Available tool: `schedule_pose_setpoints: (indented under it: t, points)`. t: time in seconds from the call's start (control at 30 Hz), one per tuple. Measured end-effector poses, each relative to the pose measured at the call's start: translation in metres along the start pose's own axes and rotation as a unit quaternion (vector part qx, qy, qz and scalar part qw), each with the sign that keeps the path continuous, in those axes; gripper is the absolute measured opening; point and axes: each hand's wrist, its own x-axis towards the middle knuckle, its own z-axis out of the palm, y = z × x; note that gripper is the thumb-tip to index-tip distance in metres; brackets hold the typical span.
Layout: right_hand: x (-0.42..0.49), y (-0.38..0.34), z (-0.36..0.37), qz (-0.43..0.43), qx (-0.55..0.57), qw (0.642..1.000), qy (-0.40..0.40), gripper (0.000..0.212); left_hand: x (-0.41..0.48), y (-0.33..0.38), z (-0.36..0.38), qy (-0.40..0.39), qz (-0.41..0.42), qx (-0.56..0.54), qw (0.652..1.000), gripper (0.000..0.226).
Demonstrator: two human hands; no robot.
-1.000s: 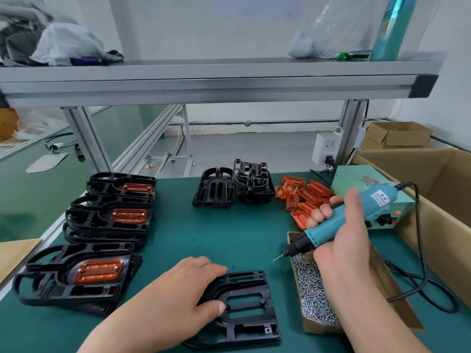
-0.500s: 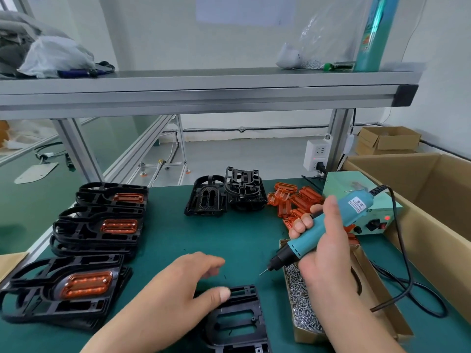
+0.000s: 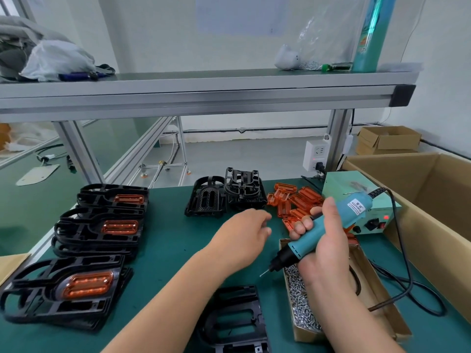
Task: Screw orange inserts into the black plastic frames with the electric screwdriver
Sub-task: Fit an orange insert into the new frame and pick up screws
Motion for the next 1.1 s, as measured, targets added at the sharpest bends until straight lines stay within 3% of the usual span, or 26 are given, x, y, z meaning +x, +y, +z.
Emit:
schedule_pose_setpoints:
  t: [0.17, 0.33, 0.47, 0.57, 0.8, 0.93, 1.1]
  points:
    - [0.002, 0.002, -0.003, -0.002, -0.005, 1.000, 0.010, 0.038, 0.041, 0.008, 0.012, 0.004, -0.009, 0.041, 0.999, 0.041]
    - [0.005, 0.002, -0.004, -0.014, 0.002, 0.999, 0.031, 0.037, 0.063, 0.022, 0.021, -0.015, -0.004, 0.061, 0.998, 0.023]
    - [0.005, 0.002, -0.005, -0.015, 0.012, 0.999, 0.039, 0.037, 0.073, 0.032, 0.034, -0.042, -0.061, 0.079, 0.994, 0.037]
    - [0.005, 0.001, -0.006, -0.013, 0.018, 0.999, 0.036, 0.037, 0.075, 0.037, 0.044, -0.055, -0.087, 0.100, 0.990, 0.029]
    - [0.007, 0.001, -0.008, -0.025, 0.014, 0.999, 0.021, 0.037, 0.071, 0.022, 0.040, -0.031, -0.098, -0.070, 0.992, 0.030]
    - [0.008, 0.001, -0.009, -0.024, 0.013, 0.999, 0.017, 0.037, 0.055, 0.004, 0.033, 0.007, -0.114, -0.222, 0.968, 0.018]
    - [0.008, 0.000, -0.009, -0.025, 0.018, 0.999, 0.014, 0.036, 0.019, -0.018, 0.012, 0.073, -0.146, -0.310, 0.937, 0.009]
